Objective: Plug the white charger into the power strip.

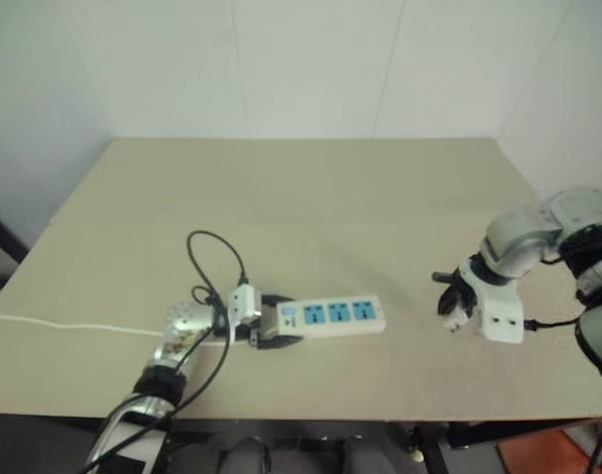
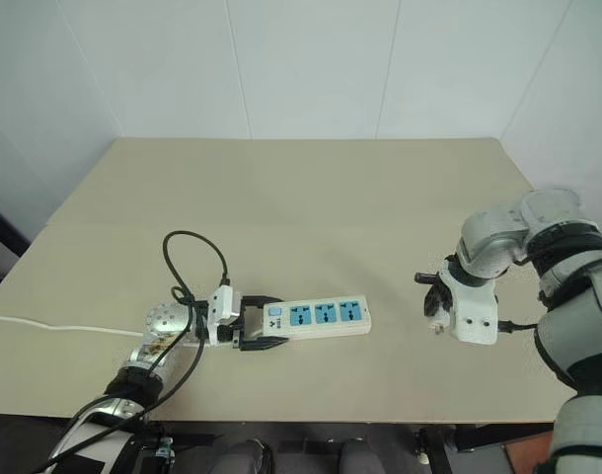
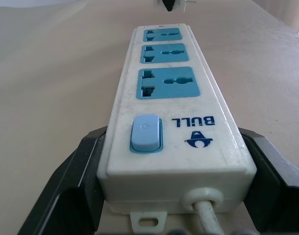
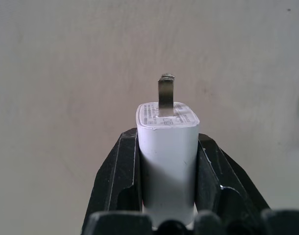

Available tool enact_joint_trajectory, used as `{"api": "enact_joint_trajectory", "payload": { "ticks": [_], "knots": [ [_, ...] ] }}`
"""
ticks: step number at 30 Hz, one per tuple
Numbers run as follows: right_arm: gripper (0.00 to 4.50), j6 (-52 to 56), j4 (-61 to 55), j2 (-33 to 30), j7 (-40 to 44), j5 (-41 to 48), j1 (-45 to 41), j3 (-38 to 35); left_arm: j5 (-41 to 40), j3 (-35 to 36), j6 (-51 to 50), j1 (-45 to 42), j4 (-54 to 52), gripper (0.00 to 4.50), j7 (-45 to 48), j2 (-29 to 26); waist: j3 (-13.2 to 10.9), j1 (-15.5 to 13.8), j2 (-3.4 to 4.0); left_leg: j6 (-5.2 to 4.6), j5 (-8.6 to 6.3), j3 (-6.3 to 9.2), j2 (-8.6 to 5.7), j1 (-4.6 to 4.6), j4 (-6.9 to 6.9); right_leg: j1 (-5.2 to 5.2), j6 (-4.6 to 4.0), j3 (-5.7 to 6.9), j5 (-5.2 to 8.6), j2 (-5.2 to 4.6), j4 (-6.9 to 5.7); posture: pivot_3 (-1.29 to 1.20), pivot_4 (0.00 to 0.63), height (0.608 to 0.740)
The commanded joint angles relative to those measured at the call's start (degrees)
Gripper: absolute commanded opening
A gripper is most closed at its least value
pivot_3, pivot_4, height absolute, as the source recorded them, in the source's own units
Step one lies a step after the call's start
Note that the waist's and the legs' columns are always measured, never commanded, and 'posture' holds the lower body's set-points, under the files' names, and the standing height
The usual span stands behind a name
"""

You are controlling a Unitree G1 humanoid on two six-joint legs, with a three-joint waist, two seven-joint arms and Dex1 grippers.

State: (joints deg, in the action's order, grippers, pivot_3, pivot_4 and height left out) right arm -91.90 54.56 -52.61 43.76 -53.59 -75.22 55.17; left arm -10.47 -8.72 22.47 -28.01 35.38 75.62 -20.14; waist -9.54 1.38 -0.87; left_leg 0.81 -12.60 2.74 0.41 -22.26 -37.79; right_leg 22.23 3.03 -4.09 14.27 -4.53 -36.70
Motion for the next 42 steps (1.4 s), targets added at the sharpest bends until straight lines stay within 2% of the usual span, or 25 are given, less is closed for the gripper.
{"api": "enact_joint_trajectory", "payload": {
  "ticks": [1,6,8,17,24,31,37,40,42],
  "knots": [
    [1.11,-0.60,-0.22,1.31,-8.65,-5.73,-1.06,2.95,2.63,-2.90,-1.11,2.29,-0.37,3.32,-0.48,0.25,0.00,0.07,0.02,0.00,0.00,0.00,0.00,-0.01,0.00,0.01,0.00,-0.01,0.00,0.00,-0.01,0.00,0.150,0.740],
    [1.11,-0.60,-1.13,2.43,-18.97,-13.47,-0.94,6.23,2.30,-2.88,-1.87,3.96,-2.73,3.32,-1.00,-0.47,0.00,0.06,0.04,0.00,0.00,0.01,-0.02,0.00,0.02,0.03,-0.02,-0.02,0.02,-0.01,-0.03,0.00,0.150,0.740],
    [1.83,-0.60,-1.11,3.06,-22.27,-16.30,-1.16,6.65,2.20,-2.87,-2.24,4.37,-3.40,3.32,-1.07,-0.82,0.01,0.16,0.04,0.00,0.00,0.03,-0.01,0.01,0.03,0.03,-0.05,0.00,0.04,0.00,-0.06,0.00,0.150,0.740],
    [4.47,-0.15,-1.50,4.15,-34.22,-26.42,-2.06,7.90,2.10,-3.03,-3.10,4.63,-4.48,3.32,-1.23,-1.52,0.07,0.74,-0.04,0.00,0.00,0.05,-0.01,0.10,0.03,-0.04,-0.09,0.01,0.08,0.00,-0.10,0.00,0.150,0.740],
    [4.47,0.49,-1.45,3.60,-39.96,-30.56,-4.46,9.25,2.25,-3.15,-3.12,3.94,-3.93,3.32,-0.82,-1.80,0.11,0.80,-0.10,0.00,0.00,0.05,-0.01,0.14,0.03,-0.06,-0.10,0.01,0.08,0.01,-0.12,0.00,0.150,0.740],
    [4.47,-0.42,0.99,3.65,-41.81,-32.31,-10.97,10.13,2.53,-3.34,-2.83,2.33,-2.08,3.32,-0.03,-1.86,0.03,1.21,0.04,0.00,0.00,0.03,-0.02,0.10,0.06,0.06,-0.13,-0.03,0.10,0.00,-0.21,0.00,0.150,0.740],
    [4.47,-0.60,4.17,3.77,-42.56,-28.57,-16.83,12.51,2.62,-3.35,-2.53,0.77,0.09,3.32,0.75,-1.73,0.01,1.24,0.08,0.00,0.00,0.04,-0.02,0.12,0.06,0.06,-0.15,-0.02,0.13,0.01,-0.27,0.00,0.150,0.740],
    [4.47,-0.60,8.52,3.83,-41.30,-26.44,-20.36,10.21,2.86,-3.37,-2.50,0.17,0.87,3.32,1.03,-1.90,-0.03,1.24,0.13,0.00,0.00,0.04,-0.02,0.12,0.07,0.07,-0.15,-0.02,0.14,0.01,-0.29,0.00,0.150,0.740],
    [4.47,-0.60,15.67,3.98,-38.26,-21.81,-22.63,7.65,2.88,-3.40,-2.57,-0.09,1.13,3.32,1.26,-2.09,-0.03,1.23,0.14,0.00,0.00,0.03,-0.02,0.12,0.08,0.07,-0.16,-0.02,0.14,0.01,-0.30,0.00,0.150,0.740]
  ]
}}
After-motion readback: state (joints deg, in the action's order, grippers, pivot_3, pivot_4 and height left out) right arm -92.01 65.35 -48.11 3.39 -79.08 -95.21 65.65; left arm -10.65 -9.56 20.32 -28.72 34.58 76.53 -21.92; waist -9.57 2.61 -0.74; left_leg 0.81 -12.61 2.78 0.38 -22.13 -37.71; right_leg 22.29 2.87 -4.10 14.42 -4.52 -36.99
